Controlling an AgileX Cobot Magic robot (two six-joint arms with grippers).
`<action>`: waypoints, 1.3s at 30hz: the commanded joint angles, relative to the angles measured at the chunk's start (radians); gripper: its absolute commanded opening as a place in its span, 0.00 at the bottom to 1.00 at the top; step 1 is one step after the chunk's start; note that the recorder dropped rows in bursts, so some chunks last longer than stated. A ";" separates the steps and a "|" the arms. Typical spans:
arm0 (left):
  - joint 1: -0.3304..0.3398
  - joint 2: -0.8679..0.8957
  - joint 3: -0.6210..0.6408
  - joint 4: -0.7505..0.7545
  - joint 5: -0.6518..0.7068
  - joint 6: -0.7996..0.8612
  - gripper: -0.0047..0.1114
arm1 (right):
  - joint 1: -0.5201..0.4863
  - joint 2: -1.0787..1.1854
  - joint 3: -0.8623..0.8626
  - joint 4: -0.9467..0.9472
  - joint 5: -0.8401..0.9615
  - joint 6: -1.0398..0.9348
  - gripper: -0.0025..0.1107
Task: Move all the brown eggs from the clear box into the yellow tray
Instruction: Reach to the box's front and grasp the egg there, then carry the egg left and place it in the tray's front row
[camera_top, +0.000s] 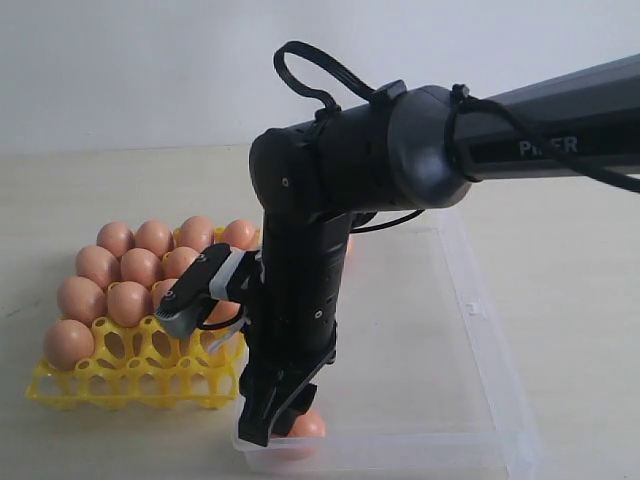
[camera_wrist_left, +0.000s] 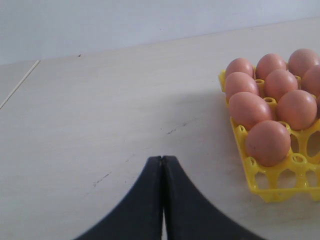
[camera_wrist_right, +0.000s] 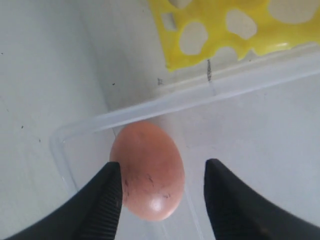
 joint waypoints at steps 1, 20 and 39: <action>-0.006 -0.006 -0.004 -0.002 -0.009 -0.005 0.04 | -0.005 0.005 0.003 0.039 0.024 -0.043 0.45; -0.006 -0.006 -0.004 -0.002 -0.009 -0.005 0.04 | -0.013 0.111 0.001 0.021 -0.015 -0.107 0.08; -0.006 -0.006 -0.004 -0.002 -0.009 -0.005 0.04 | -0.085 -0.091 0.001 -0.182 -0.350 0.130 0.02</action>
